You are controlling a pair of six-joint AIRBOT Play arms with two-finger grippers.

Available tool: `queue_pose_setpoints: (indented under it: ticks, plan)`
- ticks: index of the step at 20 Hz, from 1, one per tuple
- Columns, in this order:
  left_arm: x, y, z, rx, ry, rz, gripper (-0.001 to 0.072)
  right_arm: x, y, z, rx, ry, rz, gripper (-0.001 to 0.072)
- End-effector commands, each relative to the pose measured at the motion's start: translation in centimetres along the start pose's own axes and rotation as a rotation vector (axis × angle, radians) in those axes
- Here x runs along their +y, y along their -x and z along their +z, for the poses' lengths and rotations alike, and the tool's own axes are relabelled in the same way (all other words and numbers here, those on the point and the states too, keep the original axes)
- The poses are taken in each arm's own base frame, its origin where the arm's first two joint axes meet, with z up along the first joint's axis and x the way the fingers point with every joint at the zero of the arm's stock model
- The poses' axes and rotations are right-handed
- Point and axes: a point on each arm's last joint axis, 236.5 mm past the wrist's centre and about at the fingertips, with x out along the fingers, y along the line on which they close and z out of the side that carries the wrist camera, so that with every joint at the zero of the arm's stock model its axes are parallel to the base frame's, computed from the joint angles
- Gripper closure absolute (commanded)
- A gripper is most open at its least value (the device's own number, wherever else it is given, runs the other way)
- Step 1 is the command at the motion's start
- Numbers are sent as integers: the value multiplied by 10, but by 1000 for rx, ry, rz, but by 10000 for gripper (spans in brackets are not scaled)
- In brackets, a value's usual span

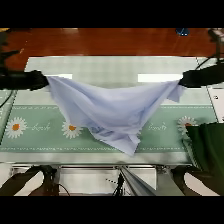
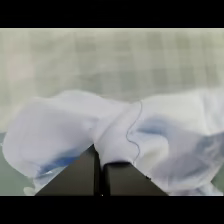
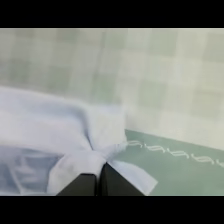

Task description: Fold the shirts.

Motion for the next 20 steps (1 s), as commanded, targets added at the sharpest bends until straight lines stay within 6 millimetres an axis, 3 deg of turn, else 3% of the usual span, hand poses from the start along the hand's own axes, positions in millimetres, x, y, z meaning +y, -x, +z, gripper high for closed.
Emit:
queue_pose_setpoints:
  ticks: [1, 4, 5, 6, 7, 8, 11, 13, 17, 20]
  plan:
    - [26, -70, -28, 191, 92, -26, 686, -18, -59, -1, 86, -39, 2, 686]
    - [39, -107, -57, 326, 142, -37, 675, -22, -69, -2, 100, -32, 3, 686]
    - [44, -108, -58, 335, 154, -36, 573, -22, -67, -2, 95, -16, 2, 686]
    - [47, -101, -54, 332, 162, -38, 418, -22, -66, -2, 94, 2, 3, 686]
    - [48, -90, -49, 338, 171, -47, 250, -20, -63, -2, 91, 10, 4, 686]
    - [46, -71, -47, 366, 175, -66, 147, -19, -60, -1, 86, 13, 4, 686]
    - [37, -18, -58, 438, 209, -101, 150, -17, -52, 1, 70, 21, 2, 686]
    - [31, -4, -77, 402, 222, -87, 150, -15, -50, -3, 83, 26, 5, 685]
    - [18, -10, -153, 409, 320, -97, 149, -21, -48, -16, 140, 53, -18, 685]
    - [3, -31, -206, 452, 470, -186, 150, -23, -48, -14, 131, 55, -24, 685]
